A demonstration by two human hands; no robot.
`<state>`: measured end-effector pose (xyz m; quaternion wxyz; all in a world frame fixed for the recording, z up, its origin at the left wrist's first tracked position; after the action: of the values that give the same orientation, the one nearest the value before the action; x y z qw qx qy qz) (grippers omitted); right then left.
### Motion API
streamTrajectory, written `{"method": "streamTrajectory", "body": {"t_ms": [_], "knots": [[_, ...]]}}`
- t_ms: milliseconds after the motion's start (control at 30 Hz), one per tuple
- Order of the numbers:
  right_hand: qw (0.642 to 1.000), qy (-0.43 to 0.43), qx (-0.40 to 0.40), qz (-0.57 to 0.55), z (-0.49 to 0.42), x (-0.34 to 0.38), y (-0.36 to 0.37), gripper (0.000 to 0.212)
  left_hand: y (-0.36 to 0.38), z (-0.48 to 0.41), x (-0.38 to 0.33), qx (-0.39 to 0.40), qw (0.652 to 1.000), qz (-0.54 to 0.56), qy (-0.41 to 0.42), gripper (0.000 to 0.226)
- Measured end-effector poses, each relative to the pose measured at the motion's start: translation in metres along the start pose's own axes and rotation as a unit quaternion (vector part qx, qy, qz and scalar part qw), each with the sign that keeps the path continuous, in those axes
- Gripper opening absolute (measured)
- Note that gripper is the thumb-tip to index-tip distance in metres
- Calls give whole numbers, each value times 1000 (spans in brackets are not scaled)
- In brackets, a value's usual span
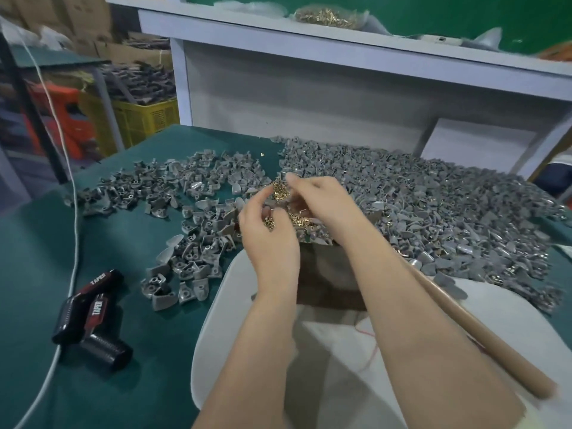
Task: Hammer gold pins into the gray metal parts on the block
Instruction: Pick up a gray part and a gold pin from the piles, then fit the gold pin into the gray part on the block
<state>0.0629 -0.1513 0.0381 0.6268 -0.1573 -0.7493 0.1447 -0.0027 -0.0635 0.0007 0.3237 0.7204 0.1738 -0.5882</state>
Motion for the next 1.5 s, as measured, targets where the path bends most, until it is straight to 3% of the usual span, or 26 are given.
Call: {"method": "streamTrajectory", "body": {"t_ms": [133, 233, 267, 333, 433, 533, 600, 700, 867, 1033, 1167, 1367, 1500], "knots": [[985, 59, 59, -148, 11, 3, -7, 36, 10, 8, -7, 74, 995, -44, 59, 25], [974, 76, 62, -204, 12, 2, -7, 21, 2, 5, -10, 16, 998, -10, 64, 19], [982, 69, 44, -167, 9, -1, -6, 19, -2, 1, -9, -14, 999, 11, 50, 19], [999, 21, -2, 42, 1, -10, -2, 17, -8, -5, -5, -61, 995, 84, 0, 18], [947, -25, 23, 320, -10, -21, 22, 18, -12, -7, -1, -113, 974, 186, -65, 10], [902, -6, 83, 423, -21, -28, 49, 21, -15, -10, 0, -152, 962, 214, -80, 16], [877, -18, 110, 468, -25, -26, 63, 9, -16, -11, 0, -158, 957, 228, -86, 18], [861, -42, 92, 499, -28, -23, 72, 7, -18, -11, 1, -163, 955, 230, -93, 17], [872, -37, 76, 482, -32, -30, 69, 25, -16, -10, 2, -157, 955, 227, -107, 15], [870, -40, 65, 486, -34, -27, 70, 7, -13, -6, 2, -131, 968, 192, -94, 14], [908, -18, 13, 418, -36, -23, 53, 12, -11, -4, -2, -105, 980, 158, -65, 15], [967, 8, -52, 247, -16, -13, -25, 25, 10, 10, -7, 74, 996, 26, 31, 13], [993, 44, -87, 65, 30, -29, -78, 13, 24, 25, 1, 210, 965, -123, 97, 18]]}}
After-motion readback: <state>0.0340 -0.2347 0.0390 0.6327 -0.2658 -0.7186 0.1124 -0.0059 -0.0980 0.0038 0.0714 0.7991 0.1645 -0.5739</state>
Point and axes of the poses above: each hand's wrist, its own z-axis away from the middle knuckle, its own y-axis out of the palm, x = y × z, the point moved 4 cm from there along -z, towards the middle knuckle, and after that the axes turned 8 degrees about -x, right-handed, at the moved point
